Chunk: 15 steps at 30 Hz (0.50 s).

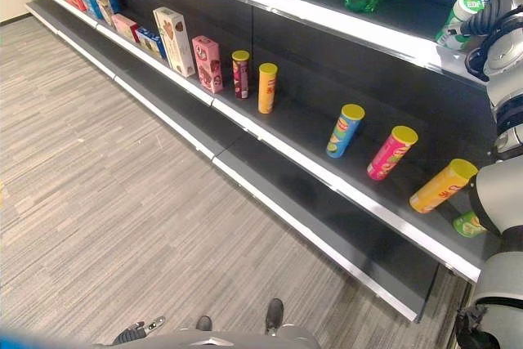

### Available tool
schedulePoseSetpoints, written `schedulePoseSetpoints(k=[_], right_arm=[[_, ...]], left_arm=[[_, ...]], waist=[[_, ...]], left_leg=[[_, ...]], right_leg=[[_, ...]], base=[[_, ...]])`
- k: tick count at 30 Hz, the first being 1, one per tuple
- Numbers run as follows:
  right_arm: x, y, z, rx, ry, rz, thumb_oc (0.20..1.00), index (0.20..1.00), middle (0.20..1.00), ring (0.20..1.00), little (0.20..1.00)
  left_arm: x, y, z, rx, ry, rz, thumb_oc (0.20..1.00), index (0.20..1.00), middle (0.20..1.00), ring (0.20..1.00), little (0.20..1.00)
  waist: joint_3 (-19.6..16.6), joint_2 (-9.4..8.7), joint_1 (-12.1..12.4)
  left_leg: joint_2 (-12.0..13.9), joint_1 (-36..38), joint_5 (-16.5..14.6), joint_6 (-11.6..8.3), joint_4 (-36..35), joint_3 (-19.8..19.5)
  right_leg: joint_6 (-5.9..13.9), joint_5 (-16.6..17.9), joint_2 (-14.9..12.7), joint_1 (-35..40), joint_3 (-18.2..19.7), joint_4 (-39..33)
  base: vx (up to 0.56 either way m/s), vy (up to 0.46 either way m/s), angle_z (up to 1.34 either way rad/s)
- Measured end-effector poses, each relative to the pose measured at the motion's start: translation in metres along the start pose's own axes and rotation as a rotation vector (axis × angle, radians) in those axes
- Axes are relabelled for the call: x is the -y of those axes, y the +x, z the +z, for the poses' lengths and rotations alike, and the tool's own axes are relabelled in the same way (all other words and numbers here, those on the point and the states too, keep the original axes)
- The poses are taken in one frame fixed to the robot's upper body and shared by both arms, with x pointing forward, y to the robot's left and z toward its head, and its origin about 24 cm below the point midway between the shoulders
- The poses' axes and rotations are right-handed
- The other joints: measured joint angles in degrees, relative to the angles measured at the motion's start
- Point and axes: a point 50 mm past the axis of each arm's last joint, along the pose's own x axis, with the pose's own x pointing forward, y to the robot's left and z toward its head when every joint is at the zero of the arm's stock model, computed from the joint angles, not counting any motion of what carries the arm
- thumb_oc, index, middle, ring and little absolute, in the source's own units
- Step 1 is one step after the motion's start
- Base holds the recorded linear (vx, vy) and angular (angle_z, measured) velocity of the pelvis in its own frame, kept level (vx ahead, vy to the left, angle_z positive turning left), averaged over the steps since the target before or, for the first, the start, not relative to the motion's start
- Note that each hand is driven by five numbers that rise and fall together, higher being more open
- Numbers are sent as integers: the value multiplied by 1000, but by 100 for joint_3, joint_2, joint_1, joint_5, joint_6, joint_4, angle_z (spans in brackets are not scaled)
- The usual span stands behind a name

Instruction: Put the goods on the table back onto the shelves and tidy them up.

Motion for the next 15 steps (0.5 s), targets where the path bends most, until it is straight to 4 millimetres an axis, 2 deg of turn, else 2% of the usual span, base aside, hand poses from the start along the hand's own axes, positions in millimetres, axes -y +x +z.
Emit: schedulePoseSetpoints(k=[13, 15], right_arm=[[2, 0, -4, -33, -30, -12, 200, 200, 200, 200, 200], [2, 0, -3, -34, -28, -14, 1000, 1000, 1000, 1000, 1000]], left_arm=[[0, 0, 0, 0, 0, 1, 1000, 1000, 1000, 1000, 1000], [0, 0, 0, 1, 0, 1, 1000, 1000, 1000, 1000, 1000]], waist=[[-2, -5, -5], [-3, -7, -6]], left_leg=[[-12, 11, 1, 2, 2, 7], [-14, 12, 2, 2, 7, 10]], right_leg=[[33, 31, -11, 11, 4, 0], [34, 35, -13, 11, 9, 0]], base=[[0, 0, 0], [0, 0, 0]])
